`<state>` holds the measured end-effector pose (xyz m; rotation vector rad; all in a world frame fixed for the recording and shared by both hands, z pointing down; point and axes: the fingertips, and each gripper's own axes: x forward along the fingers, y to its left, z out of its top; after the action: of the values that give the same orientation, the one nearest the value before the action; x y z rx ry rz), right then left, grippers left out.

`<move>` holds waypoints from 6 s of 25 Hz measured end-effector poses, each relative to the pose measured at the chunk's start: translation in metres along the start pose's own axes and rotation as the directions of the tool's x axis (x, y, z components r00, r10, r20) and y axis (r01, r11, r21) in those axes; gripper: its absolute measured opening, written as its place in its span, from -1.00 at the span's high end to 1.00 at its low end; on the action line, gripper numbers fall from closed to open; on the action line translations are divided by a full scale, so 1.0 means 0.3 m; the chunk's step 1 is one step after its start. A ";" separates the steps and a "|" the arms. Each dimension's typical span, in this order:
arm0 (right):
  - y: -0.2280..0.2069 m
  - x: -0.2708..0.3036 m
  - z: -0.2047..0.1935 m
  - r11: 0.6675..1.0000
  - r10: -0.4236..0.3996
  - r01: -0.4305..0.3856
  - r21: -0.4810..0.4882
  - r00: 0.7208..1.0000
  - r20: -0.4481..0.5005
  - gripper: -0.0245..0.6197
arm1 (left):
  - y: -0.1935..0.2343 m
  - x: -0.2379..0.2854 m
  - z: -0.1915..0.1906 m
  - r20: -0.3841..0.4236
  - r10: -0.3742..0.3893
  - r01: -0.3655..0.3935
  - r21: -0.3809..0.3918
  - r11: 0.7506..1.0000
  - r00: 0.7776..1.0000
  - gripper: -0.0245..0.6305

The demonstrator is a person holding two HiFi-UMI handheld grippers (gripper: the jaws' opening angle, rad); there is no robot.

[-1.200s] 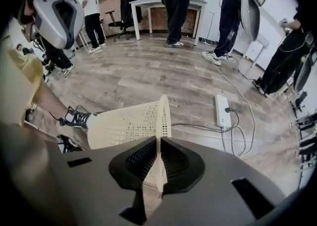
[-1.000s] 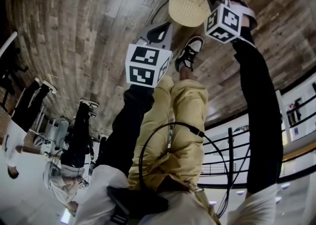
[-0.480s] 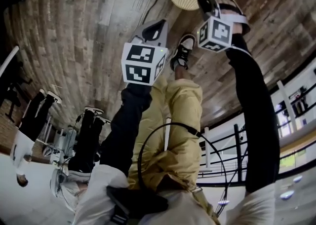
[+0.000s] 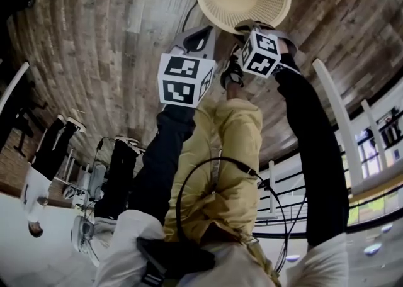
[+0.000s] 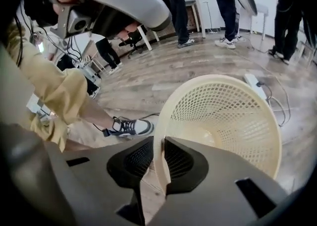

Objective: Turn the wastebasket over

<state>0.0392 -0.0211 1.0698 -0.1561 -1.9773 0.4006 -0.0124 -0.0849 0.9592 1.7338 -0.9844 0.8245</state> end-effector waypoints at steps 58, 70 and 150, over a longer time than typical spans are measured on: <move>0.533 -2.243 0.670 0.431 -0.901 0.421 0.798 0.250 0.354 0.86 | -0.929 -1.514 0.760 0.518 -0.140 -0.070 0.364 0.929 0.844 0.92; 0.791 -2.708 0.812 0.384 -0.896 0.491 0.782 -0.008 0.445 0.86 | -1.144 -1.946 0.868 0.680 -0.200 -0.115 0.389 0.914 0.705 0.92; 0.800 -3.095 1.064 0.343 -0.813 0.567 0.749 -0.221 0.539 0.86 | -1.311 -2.300 1.226 0.794 -0.362 -0.182 0.498 0.847 0.488 0.92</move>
<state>0.1332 -0.1293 0.0694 1.8376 -2.5945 -0.2100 0.0623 -0.1667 0.0910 2.8052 -1.3629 0.0079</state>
